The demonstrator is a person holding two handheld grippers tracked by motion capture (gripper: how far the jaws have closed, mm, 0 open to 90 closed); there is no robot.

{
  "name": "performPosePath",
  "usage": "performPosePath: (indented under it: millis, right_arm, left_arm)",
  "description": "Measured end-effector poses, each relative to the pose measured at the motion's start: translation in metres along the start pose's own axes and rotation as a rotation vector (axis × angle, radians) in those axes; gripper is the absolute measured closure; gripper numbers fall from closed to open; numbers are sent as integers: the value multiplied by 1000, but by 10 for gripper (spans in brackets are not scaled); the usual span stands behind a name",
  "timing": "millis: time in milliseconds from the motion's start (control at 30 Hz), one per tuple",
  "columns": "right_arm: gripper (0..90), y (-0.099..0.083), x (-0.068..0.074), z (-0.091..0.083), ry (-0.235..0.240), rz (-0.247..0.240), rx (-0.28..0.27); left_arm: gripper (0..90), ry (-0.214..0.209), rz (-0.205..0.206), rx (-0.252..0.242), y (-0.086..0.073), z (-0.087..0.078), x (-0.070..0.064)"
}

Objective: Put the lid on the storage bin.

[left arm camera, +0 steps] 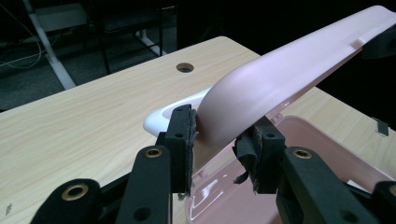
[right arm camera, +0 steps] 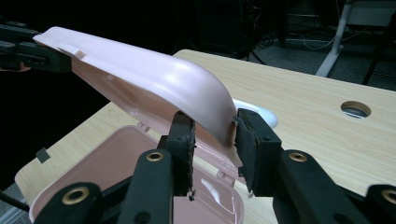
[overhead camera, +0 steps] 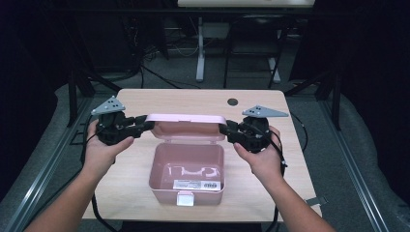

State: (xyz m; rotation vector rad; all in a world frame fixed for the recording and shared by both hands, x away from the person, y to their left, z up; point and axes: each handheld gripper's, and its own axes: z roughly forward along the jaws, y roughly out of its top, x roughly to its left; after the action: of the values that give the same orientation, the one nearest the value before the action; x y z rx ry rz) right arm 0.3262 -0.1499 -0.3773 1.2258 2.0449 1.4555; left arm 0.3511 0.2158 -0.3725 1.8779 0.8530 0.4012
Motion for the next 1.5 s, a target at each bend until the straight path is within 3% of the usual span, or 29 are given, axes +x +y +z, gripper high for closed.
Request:
performPosePath:
  millis: [767,1233,1500]
  right_arm:
    - [626,-20,-4,-10,45,2,23]
    - [634,-26,-14,-29,20,30,-2]
    - [645,-17,-16,-34,0,40,-23]
  left_arm:
    - [665,-9,9,5,-11,-7,-7]
    - [662,-8,21,8,-16,-11,-11]
    - [661,-15,22,13,-20,-13,-13]
